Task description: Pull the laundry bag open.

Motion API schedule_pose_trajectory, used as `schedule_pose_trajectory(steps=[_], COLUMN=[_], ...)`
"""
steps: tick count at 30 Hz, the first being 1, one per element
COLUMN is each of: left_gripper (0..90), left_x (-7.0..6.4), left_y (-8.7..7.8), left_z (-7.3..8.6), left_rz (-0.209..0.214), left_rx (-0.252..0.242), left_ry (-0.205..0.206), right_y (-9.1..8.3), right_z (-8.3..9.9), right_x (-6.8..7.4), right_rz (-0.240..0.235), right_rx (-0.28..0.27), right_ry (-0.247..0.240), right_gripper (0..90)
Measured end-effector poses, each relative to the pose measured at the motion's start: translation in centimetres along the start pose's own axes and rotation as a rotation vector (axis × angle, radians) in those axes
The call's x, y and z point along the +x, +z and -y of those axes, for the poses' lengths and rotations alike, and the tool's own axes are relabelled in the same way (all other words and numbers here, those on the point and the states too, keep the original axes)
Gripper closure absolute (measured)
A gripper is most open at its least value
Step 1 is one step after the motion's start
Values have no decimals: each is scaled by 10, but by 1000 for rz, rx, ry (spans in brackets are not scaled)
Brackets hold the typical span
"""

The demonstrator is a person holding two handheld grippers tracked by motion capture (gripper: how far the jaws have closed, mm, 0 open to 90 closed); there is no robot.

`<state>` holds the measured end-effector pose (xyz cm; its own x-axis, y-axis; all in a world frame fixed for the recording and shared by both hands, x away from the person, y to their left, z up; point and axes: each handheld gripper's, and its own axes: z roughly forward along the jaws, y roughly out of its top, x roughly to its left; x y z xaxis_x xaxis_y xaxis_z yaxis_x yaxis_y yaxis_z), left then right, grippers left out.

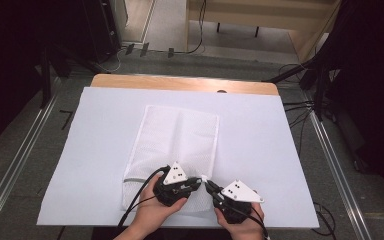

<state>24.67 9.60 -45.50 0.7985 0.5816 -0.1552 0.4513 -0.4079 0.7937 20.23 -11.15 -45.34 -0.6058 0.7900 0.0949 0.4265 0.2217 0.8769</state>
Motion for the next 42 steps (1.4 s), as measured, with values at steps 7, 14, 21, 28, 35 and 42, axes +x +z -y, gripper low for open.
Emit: schedule_pose_trajectory(steps=[7, 14, 21, 28, 35, 42], left_gripper=[778, 775, 827, 833, 836, 843], left_x=[-2, -2, 1, 3, 11, 18], left_y=[-7, -2, -4, -5, -11, -20], left_z=[-2, -2, -3, -1, 1, 7], left_rz=[51, 50, 54, 34, 25, 6], left_rx=[-31, -14, 7, 28, 30, 21], left_ry=[4, -7, -22, -23, -38, -62], right_y=[0, 0, 0, -1, -4, -6], right_z=[1, 0, 0, -2, -2, -2], right_x=[-3, 1, 4, 3, -2, -6], right_rz=[36, 21, 14, 60, 81, 95], right_rx=[12, -3, -1, 5, 0, 0], right_ry=[12, -9, -19, -23, 5, 13], right_gripper=[872, 872, 873, 879, 881, 881])
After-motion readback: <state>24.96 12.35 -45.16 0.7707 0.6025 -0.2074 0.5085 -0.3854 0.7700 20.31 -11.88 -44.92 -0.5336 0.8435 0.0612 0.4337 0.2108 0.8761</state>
